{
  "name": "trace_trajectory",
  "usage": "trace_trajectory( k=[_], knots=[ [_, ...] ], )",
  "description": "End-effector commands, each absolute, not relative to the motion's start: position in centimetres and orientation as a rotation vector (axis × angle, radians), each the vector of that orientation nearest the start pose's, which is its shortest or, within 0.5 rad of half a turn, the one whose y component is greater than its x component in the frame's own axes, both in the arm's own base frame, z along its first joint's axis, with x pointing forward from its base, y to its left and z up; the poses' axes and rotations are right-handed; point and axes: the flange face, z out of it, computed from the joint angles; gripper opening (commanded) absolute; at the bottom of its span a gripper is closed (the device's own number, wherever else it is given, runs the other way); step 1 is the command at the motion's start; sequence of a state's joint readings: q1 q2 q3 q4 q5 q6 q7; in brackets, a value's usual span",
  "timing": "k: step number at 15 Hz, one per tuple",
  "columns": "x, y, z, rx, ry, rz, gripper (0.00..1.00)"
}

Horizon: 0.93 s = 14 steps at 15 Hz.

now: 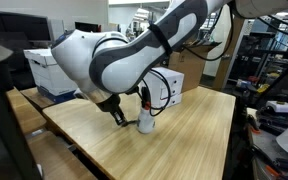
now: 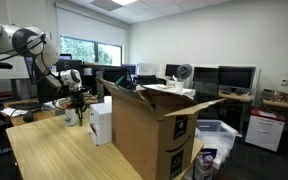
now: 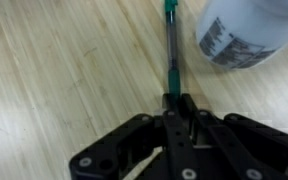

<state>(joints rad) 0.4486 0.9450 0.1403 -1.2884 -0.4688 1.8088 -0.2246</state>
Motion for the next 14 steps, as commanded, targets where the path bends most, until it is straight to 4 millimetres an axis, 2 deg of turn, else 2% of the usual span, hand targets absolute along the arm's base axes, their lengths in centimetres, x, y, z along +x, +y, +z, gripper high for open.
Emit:
trace_trajectory(
  k=[1, 8, 14],
  knots=[
    [60.7, 33.8, 16.6, -3.031, -1.587, 0.575, 0.07],
    [59.6, 34.6, 22.1, -3.025, -1.628, 0.406, 0.07],
    [58.4, 33.9, 28.1, -3.018, -1.6, 0.199, 0.07]
  ],
)
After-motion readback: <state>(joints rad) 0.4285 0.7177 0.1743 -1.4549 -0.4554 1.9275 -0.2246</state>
